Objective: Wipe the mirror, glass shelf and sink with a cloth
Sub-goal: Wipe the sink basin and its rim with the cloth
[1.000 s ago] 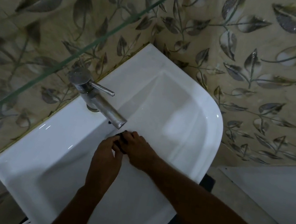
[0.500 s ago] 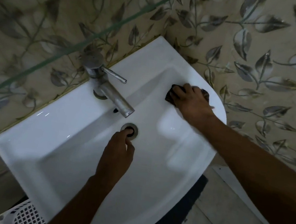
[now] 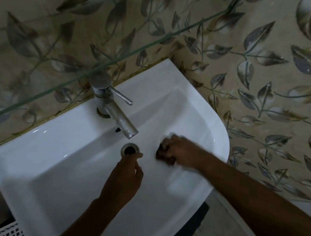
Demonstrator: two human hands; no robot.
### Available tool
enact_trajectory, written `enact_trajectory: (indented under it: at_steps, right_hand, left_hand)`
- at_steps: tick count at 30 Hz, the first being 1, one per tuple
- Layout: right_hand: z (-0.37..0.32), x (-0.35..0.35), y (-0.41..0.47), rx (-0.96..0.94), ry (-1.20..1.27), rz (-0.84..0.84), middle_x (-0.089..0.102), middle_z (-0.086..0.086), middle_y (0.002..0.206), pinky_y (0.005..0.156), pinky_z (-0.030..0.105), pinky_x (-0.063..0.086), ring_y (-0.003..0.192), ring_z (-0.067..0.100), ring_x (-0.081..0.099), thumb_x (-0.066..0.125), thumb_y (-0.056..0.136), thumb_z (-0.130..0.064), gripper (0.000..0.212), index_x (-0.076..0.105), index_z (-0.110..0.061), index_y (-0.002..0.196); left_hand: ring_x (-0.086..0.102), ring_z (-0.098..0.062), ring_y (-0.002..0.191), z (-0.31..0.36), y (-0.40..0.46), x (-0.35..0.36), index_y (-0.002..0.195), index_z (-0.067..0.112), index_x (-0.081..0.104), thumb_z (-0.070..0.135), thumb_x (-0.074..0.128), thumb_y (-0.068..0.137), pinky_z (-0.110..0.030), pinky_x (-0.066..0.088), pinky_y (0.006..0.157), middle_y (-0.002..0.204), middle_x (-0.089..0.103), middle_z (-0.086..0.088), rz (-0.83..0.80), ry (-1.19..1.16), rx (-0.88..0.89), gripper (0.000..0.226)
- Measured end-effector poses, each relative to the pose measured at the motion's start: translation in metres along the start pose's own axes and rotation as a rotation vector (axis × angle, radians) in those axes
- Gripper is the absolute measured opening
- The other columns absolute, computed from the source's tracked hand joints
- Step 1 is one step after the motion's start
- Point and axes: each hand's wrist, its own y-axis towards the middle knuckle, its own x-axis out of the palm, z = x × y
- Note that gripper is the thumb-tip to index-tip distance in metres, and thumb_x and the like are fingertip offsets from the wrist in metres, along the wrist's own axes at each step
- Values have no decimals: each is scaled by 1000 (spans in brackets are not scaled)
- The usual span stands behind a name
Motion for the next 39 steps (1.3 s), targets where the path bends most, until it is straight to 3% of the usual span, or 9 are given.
enact_trajectory:
  at_steps: [3,6,10,16,20,24,28,33,39]
  right_hand:
    - [39,-18,22,-28,-239,269,63,12,104,60,42,50,83,34,58,48,84,-16,19,67,-12,84]
    - [43,-23,33,40,-442,417,61,9,116,63,38,44,90,31,54,49,86,-15,25,66,-14,104]
    - [0,18,40,210,-75,506,58,16,121,59,44,52,85,36,54,40,90,-24,42,59,-11,126]
    - [-121,60,39,208,349,285,29,17,147,95,47,46,116,38,38,52,91,-16,62,31,-14,150]
    - [-182,72,55,1,445,236,40,18,143,102,46,34,124,39,37,55,93,-16,51,45,-5,141]
    - [-195,68,38,-243,453,93,49,29,139,109,53,24,132,47,35,59,93,-5,38,57,4,130]
    - [-159,54,6,-213,649,-165,50,12,133,103,44,40,117,32,47,63,92,-41,41,61,-23,129]
    - [-71,35,-33,10,380,-333,58,4,126,85,34,53,103,23,60,69,79,-50,56,57,-28,130]
    - [32,-12,-62,295,-438,327,59,13,120,67,39,47,102,34,46,63,80,-27,34,70,-11,110]
  left_hand:
    - [52,-8,120,-8,-4,-3,135,23,50,19,52,97,-22,43,95,130,57,4,-11,30,-12,38]
    - [51,-12,124,-16,-8,-5,143,25,41,25,48,99,-27,43,103,135,53,3,-161,81,-63,44]
    - [52,-15,122,-24,-10,-5,145,22,38,27,50,98,-30,45,102,132,53,-1,-169,107,-98,48]
    - [61,-18,98,-14,-3,-22,139,23,46,14,55,94,-26,46,79,113,63,-5,131,-113,-202,47]
    - [59,-23,114,-23,-3,-38,133,26,53,14,53,95,-38,48,98,121,63,-4,126,-94,-241,40]
    - [59,-9,93,-38,-12,-44,126,30,57,14,55,95,-27,47,82,94,59,10,105,-66,-237,35]
    - [56,-3,86,-46,-22,-44,123,32,57,17,56,95,-15,41,70,91,58,11,39,-32,-163,32]
    - [60,-4,85,-36,-35,-18,120,40,56,24,57,94,-8,41,68,93,60,15,-151,-16,-72,31]
    - [57,-4,90,-1,-49,16,142,36,41,35,51,97,-16,45,77,101,56,13,-378,-52,-29,46]
